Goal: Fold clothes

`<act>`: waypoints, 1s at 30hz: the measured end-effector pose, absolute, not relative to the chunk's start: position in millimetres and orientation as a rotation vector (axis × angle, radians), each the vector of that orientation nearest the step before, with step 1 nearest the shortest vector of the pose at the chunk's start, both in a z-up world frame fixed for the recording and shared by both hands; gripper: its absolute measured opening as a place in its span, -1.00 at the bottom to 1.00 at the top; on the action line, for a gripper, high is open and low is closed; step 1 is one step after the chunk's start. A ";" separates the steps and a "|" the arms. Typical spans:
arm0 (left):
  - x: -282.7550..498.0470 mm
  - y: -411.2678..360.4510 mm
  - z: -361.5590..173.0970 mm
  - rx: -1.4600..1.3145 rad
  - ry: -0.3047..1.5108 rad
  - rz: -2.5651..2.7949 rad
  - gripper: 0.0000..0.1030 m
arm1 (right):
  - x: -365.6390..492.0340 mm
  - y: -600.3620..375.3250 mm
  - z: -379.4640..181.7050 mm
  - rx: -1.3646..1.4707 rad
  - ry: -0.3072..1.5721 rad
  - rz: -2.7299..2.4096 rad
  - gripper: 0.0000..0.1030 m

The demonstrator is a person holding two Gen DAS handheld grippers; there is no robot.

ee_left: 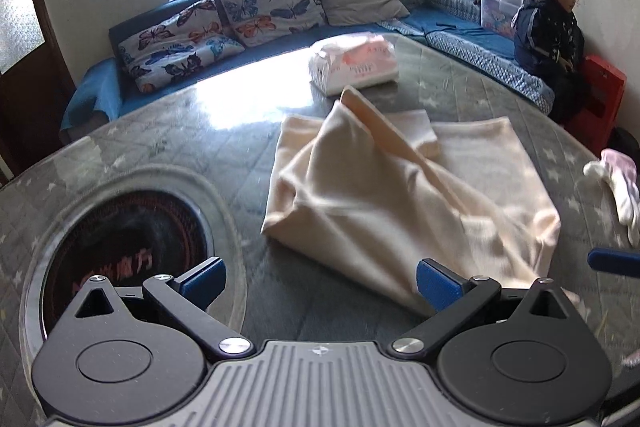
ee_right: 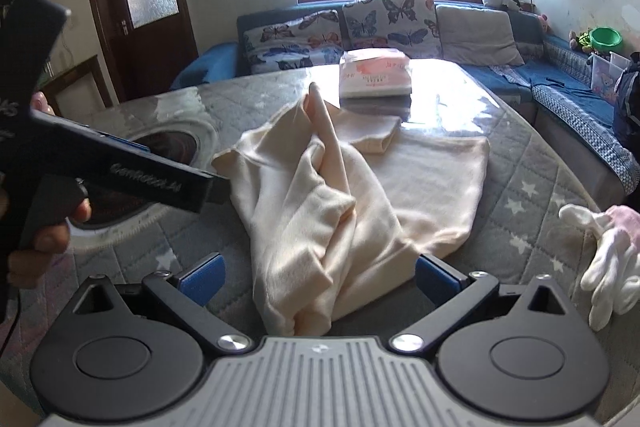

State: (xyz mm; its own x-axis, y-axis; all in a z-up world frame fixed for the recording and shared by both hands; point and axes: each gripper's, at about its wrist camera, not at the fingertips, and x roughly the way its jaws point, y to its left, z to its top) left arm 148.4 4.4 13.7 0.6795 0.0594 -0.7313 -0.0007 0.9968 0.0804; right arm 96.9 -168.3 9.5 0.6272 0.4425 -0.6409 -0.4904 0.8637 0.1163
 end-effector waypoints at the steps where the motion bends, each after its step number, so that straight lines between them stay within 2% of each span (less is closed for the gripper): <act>1: 152.2 3.0 15.1 0.076 0.818 0.026 1.00 | 98.4 -167.8 10.6 -0.069 0.711 0.537 0.92; 4: 164.9 -3.6 18.3 0.077 0.808 -0.002 0.98 | 102.2 -166.1 11.9 -0.066 0.707 0.544 0.81; 13: 213.3 -26.8 3.5 0.060 0.851 -0.111 0.54 | 115.4 -158.5 0.0 -0.046 0.757 0.600 0.29; 14: 217.1 -26.8 0.4 0.054 0.858 -0.119 0.46 | 115.7 -157.6 -0.7 -0.048 0.759 0.605 0.15; 16: 222.5 -26.4 -5.5 0.050 0.868 -0.133 0.19 | 116.0 -155.4 -1.9 -0.051 0.763 0.621 0.03; 18: 226.3 -23.6 -11.5 0.030 0.881 -0.154 -0.26 | 116.1 -152.8 -2.9 -0.061 0.768 0.637 -0.13; 19: 226.6 -20.4 -14.1 0.010 0.887 -0.168 -0.41 | 116.1 -152.0 -3.4 -0.065 0.767 0.639 -0.17; 20: 226.5 -16.8 -16.3 -0.011 0.890 -0.182 -0.66 | 116.2 -151.1 -3.8 -0.069 0.767 0.641 -0.21; 21: 224.6 -13.3 -17.4 -0.028 0.888 -0.194 -0.79 | 116.1 -150.2 -4.0 -0.072 0.764 0.641 -0.24; 23: 216.7 -6.0 -16.4 -0.045 0.871 -0.207 -0.85 | 114.8 -149.2 -4.1 -0.076 0.761 0.647 -0.33; 30: 174.9 33.6 2.5 -0.111 0.797 -0.149 -0.89 | 99.4 -142.5 1.1 -0.104 0.737 0.700 -0.41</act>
State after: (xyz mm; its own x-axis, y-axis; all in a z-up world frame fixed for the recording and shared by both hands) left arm 174.9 33.6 2.5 0.6895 -0.1750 -0.7028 0.0913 0.9836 -0.1554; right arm 99.4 -142.5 1.1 0.5266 0.5497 -0.6485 -0.6197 0.7704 0.1499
